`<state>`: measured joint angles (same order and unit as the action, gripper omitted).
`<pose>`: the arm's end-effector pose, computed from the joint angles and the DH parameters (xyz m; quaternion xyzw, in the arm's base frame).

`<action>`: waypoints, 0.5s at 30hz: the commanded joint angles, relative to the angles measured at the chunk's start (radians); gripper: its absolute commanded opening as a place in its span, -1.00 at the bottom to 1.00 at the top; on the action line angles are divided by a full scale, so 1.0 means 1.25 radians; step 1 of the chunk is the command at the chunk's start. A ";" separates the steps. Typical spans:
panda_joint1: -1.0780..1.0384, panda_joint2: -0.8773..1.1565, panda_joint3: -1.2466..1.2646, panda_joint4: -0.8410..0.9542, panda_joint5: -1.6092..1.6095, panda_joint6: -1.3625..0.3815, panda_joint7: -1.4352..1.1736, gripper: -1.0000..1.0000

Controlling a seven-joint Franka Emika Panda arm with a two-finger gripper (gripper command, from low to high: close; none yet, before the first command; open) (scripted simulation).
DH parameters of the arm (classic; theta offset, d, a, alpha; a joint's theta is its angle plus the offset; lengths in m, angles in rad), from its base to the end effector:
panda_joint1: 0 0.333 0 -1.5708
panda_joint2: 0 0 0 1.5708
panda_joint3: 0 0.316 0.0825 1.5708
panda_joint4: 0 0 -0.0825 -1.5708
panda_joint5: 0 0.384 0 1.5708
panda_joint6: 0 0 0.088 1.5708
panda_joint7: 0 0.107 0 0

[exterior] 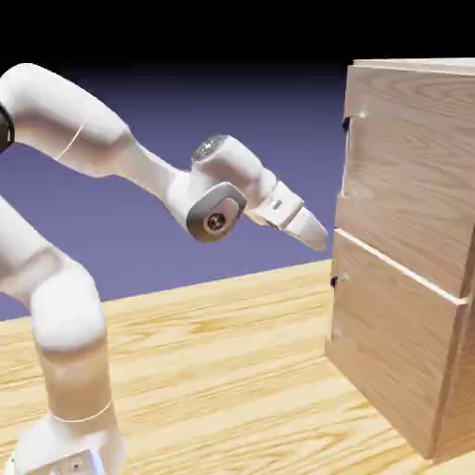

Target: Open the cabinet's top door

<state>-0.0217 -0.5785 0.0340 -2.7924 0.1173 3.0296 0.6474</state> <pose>0.3911 -0.0037 0.4688 -0.8552 0.3334 -0.3687 0.1468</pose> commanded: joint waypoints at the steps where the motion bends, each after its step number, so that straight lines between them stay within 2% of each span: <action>1: -0.010 -0.003 0.010 0.005 0.035 -0.002 -0.028 1.00; 15: -0.150 -0.038 0.151 0.078 0.522 -0.033 -0.416 1.00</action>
<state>-0.2093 -0.6258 0.2233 -2.6946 0.7698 2.9885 0.1270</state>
